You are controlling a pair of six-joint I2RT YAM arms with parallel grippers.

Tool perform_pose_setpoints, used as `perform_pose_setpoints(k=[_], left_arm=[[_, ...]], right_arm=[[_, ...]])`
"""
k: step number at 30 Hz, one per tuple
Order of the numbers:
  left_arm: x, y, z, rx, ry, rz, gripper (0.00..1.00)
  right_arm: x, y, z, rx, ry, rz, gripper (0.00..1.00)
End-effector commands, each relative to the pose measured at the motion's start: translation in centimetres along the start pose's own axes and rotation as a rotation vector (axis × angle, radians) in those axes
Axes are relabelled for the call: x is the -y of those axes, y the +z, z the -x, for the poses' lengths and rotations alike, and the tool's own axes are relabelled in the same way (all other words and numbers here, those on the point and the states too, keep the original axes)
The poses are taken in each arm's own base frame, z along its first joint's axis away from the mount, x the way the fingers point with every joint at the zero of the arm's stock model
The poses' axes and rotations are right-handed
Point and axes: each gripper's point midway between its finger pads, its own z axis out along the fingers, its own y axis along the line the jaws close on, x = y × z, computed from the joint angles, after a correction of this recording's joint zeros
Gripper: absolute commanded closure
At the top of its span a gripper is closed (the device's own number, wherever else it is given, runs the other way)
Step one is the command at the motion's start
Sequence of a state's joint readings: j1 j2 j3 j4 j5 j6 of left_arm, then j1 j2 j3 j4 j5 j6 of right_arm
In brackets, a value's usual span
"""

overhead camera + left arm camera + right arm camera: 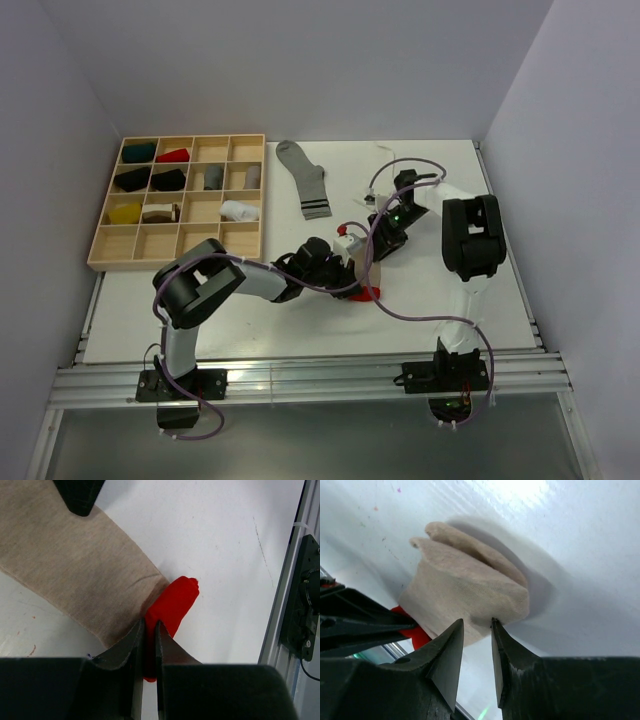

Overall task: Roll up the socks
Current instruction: Roll the sock at the center of the board.

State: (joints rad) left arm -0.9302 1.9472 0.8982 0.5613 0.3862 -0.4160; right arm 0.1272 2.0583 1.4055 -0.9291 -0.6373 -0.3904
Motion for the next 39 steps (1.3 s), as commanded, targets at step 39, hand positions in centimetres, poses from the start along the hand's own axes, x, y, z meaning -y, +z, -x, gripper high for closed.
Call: perform_pose_setpoints(k=[39], left_arm=[[1.5,-2.7,-6.6,-0.458,-0.942,-0.116,1.0]], right_arm=[[-3.6,-4.2,3.1,0.22,-0.31,-0.123,0.58]])
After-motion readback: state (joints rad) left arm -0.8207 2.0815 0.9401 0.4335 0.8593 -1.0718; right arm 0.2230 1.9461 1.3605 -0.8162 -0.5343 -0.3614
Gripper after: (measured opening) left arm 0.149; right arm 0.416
